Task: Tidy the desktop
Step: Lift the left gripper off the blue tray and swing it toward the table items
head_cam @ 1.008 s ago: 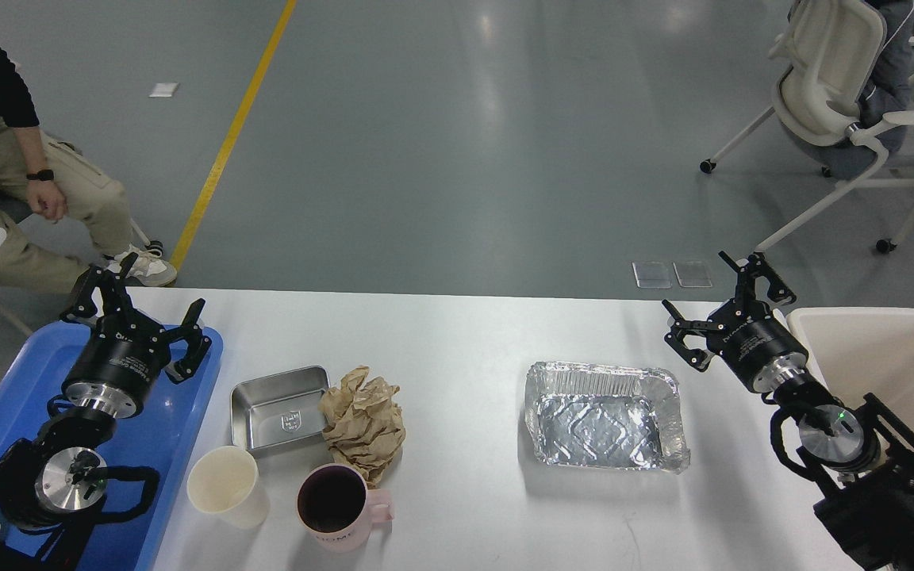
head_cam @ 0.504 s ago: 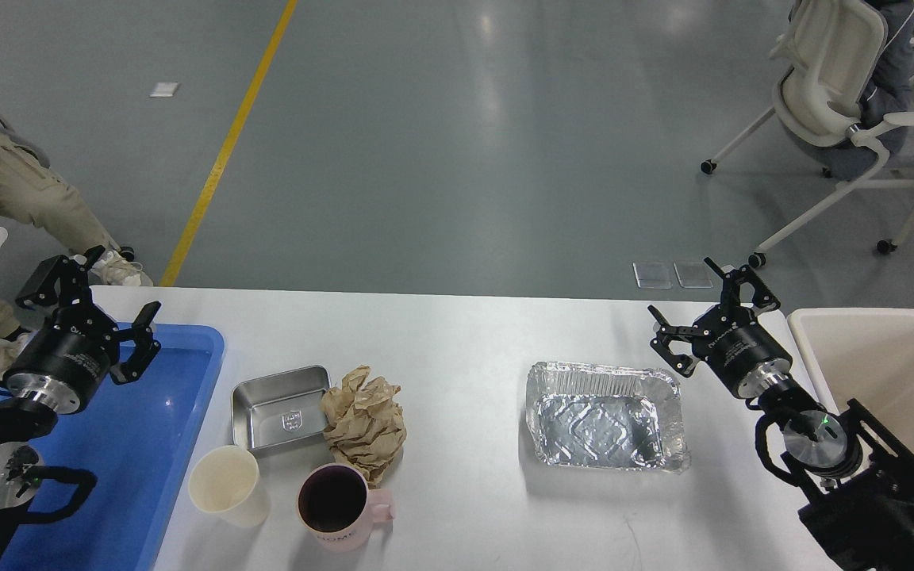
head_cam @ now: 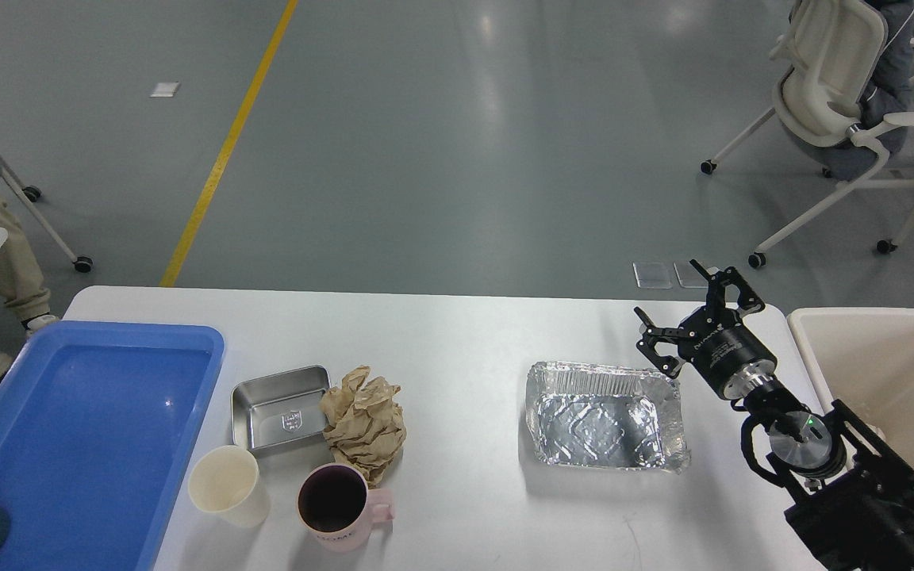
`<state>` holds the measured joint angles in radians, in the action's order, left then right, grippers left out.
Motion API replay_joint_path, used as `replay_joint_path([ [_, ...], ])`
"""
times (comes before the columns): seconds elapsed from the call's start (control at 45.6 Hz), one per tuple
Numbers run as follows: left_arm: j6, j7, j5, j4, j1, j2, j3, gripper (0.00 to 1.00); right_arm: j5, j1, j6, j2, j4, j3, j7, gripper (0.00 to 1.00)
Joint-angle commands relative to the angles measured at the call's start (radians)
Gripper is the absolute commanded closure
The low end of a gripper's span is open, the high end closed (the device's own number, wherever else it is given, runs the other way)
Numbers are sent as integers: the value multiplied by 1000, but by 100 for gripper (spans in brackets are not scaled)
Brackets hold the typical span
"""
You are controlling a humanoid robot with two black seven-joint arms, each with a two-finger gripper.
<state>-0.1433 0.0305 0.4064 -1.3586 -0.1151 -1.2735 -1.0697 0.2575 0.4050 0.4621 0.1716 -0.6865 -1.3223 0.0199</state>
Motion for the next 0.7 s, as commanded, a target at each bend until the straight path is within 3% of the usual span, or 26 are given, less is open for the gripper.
replay_joint_path([
  [0.0,-7,0,2,-56,5,-124,14,3,0,-2,0,-4,-2,0,0,0],
  [0.219,-9,0,0,-166,3,-308,54,3,0,-5,0,-3,-2,0,0,0],
  [0.438,-18,6,-6,-169,-11,-310,37,3,0,-8,0,0,-11,-2,0,0],
  [0.679,-50,91,25,-155,-21,-299,47,3,-1,-9,0,-4,-13,-3,0,0],
])
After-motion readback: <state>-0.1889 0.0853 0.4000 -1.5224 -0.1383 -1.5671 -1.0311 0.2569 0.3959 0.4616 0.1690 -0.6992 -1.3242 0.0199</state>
